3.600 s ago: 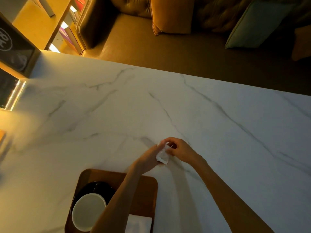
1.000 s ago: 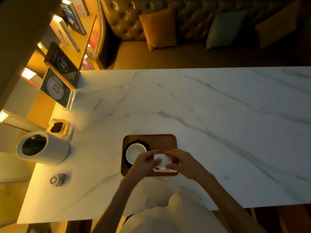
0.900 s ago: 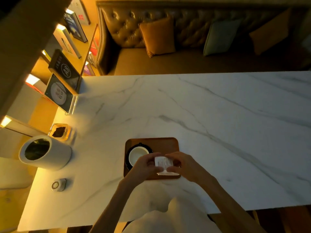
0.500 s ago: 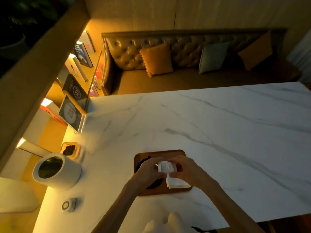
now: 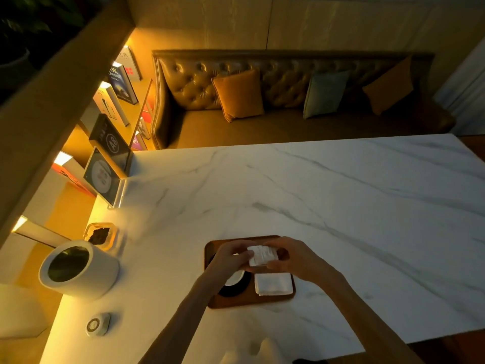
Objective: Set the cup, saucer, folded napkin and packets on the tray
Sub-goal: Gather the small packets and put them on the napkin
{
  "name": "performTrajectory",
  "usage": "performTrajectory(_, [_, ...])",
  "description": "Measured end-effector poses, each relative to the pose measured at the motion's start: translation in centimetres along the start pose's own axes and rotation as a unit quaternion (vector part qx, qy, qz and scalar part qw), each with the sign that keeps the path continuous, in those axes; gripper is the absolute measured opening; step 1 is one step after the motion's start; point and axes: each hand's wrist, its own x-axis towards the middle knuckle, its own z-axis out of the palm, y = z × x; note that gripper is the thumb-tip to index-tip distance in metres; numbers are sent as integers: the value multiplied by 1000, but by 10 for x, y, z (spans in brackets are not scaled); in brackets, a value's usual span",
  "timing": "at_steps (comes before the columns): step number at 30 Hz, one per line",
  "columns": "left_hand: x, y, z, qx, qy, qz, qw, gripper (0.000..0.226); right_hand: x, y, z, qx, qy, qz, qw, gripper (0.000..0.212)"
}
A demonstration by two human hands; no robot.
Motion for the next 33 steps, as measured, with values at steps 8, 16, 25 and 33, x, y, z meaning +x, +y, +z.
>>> performTrajectory(8, [31,-25,25,-8,35,-36,999,26,0,35,7,354,10,138,925,32])
performTrajectory(16, [74,-52,60,-36,106,-140,984,31,26,90,18,374,52,259,889,29])
performTrajectory(25, [151,-84,87,83,186,-203,958,20,91,151,37,211,78,321,920,28])
performTrajectory(33, [194,-109,99,222,222,-231,921,15,128,178,65,65,85,306,946,17])
